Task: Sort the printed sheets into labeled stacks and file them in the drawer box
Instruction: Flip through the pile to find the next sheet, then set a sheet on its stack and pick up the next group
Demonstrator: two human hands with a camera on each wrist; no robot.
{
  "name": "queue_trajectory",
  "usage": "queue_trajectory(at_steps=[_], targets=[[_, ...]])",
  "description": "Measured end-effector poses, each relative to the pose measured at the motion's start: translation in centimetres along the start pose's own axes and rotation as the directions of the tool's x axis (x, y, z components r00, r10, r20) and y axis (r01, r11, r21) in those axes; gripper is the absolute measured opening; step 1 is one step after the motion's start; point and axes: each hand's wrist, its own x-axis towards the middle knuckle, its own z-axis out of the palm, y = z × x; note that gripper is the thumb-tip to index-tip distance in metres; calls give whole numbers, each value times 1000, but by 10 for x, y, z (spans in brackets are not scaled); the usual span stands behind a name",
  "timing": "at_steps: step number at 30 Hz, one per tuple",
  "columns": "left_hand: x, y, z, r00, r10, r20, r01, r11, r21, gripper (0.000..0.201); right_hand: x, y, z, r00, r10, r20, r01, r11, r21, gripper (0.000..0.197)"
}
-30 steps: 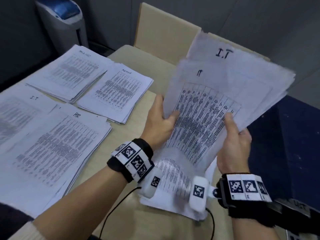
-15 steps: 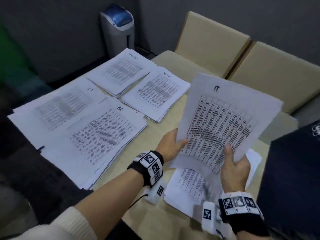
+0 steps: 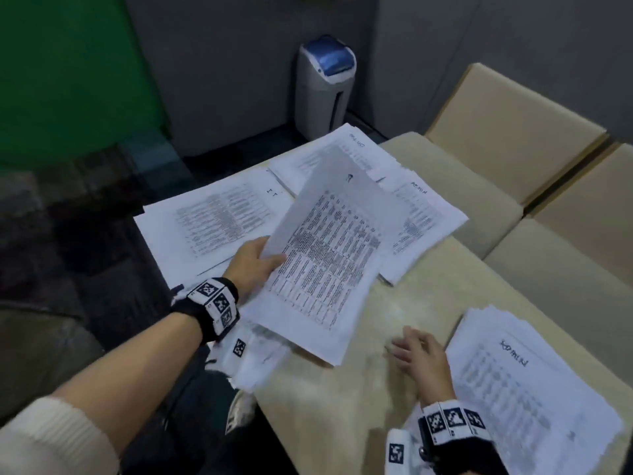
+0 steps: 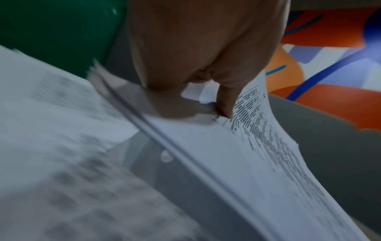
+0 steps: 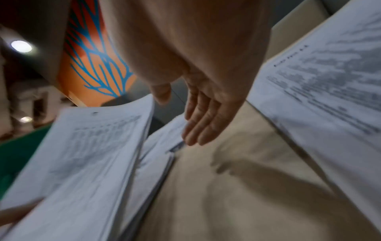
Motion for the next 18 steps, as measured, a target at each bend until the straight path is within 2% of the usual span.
queue_trajectory(at_steps=[2, 4, 6, 10, 13, 16, 18], targets=[[23, -14, -48, 999, -31, -35, 34, 996, 77, 23, 8, 21, 18, 998, 51, 30, -41, 965, -258, 16], [45, -25, -92, 998, -50, -41, 56, 988, 144, 21, 10, 32, 35, 997, 52, 51, -19, 860, -511, 15], [66, -31, -136, 997, -69, -41, 76, 969, 235, 16, 8, 32, 51, 1000, 22, 11, -9, 749, -662, 18], [108, -33, -208, 995, -102, 20, 89, 937, 338, 20, 8, 25, 65, 995, 70, -67, -97, 741, -664, 24], [144, -29, -233, 994, -109, 6, 95, 889, 448, 12, 12, 29, 66, 992, 50, -120, -116, 750, -652, 27], [177, -29, -237, 998, -41, -46, 61, 734, 676, 13, 14, 32, 65, 989, 56, -134, -130, 748, -650, 29], [193, -31, -235, 998, -34, -44, 55, 667, 743, 16, 18, 35, 63, 987, 72, -141, -147, 751, -644, 30]])
